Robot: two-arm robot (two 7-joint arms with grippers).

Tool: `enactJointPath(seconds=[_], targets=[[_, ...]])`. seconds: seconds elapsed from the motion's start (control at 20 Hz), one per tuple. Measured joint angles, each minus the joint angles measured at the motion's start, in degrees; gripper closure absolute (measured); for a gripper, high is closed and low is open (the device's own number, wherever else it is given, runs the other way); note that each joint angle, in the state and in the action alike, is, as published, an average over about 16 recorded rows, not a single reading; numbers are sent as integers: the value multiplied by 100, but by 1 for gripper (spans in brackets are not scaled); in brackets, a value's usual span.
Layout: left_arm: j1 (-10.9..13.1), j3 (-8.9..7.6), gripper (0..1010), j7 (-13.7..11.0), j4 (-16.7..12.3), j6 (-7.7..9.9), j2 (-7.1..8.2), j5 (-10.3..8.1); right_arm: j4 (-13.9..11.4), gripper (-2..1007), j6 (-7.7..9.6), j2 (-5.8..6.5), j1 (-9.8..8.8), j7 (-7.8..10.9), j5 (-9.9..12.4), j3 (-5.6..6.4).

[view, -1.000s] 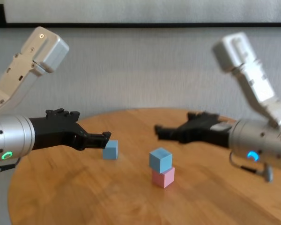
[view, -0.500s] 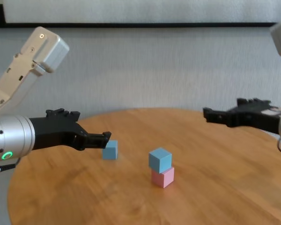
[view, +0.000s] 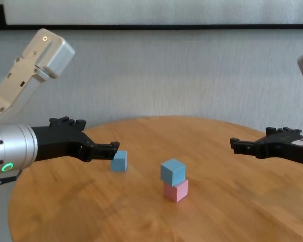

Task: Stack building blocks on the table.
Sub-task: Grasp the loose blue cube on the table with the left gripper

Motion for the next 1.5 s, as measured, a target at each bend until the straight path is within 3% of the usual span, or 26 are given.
enactJointPath(seconds=[0.45,1.05,1.25,1.5], targets=[[-154,-118,10,179,336,104,-213,62,57,0,4,5,19,6,-28,-24],[-519,-358,10,503,824,622,-663,153,37,0,-8,-3,11,-1,-14,-20],[-637,-360,10,527,963,753,-784,219,33,0,-11,-5,9,-2,-10,-19],[-795,-281,10,473,1182,724,-907,323,31,0,-13,-7,7,-2,-8,-17]])
